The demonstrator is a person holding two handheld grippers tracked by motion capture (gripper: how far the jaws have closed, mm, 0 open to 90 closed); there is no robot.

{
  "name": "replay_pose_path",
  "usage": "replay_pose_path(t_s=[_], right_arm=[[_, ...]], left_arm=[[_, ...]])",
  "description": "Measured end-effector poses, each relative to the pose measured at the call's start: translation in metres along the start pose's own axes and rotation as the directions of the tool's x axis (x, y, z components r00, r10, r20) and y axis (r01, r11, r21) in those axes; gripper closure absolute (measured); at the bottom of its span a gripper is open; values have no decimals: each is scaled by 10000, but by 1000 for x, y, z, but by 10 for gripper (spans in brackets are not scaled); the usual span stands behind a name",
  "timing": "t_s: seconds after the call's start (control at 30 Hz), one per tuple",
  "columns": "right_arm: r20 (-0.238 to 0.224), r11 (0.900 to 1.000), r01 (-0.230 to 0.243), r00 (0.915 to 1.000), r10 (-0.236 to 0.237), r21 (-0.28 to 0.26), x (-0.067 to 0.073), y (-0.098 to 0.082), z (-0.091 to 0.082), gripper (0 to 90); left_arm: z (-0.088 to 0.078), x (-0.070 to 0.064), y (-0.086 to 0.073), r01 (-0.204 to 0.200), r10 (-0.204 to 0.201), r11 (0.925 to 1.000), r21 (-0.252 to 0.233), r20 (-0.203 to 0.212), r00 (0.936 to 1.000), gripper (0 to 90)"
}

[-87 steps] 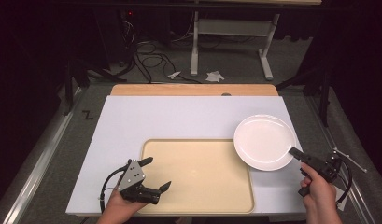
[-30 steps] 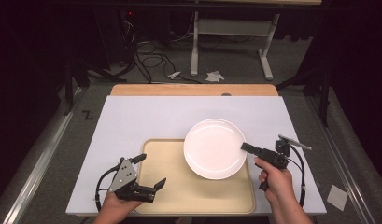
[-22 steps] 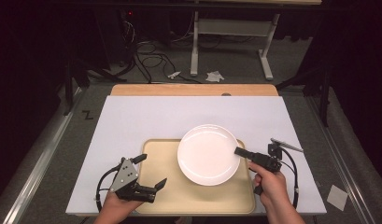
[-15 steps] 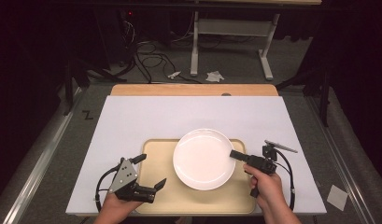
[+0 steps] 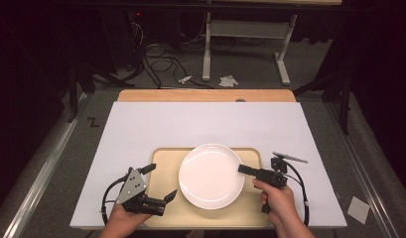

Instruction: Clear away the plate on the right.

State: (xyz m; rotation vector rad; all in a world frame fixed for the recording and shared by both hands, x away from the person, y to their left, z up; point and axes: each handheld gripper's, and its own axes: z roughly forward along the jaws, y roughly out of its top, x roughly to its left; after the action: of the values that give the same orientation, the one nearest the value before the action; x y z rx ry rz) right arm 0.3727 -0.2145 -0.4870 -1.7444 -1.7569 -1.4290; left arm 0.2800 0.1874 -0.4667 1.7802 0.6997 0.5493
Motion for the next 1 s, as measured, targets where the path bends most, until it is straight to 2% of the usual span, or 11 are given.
replay_pose_path(t_s=[0.53, 0.9, 1.0], right_arm=[[372, 9989, 140, 9992, -157, 456, -1, -5, 13, 889], [537, 9981, 193, 9983, -224, 584, -4, -5, 15, 890], [675, 9966, 219, 9973, -274, 796, -6, -4, 16, 888]], left_arm=[[0, -1, 0, 4, -4, 10000, -4, 40, 10000, 3], [1, -1, 0, -7, 7, 10000, 44, 113, 9999, 3], [1, -1, 0, -1, 0, 10000, 44, 129, 9999, 3]])
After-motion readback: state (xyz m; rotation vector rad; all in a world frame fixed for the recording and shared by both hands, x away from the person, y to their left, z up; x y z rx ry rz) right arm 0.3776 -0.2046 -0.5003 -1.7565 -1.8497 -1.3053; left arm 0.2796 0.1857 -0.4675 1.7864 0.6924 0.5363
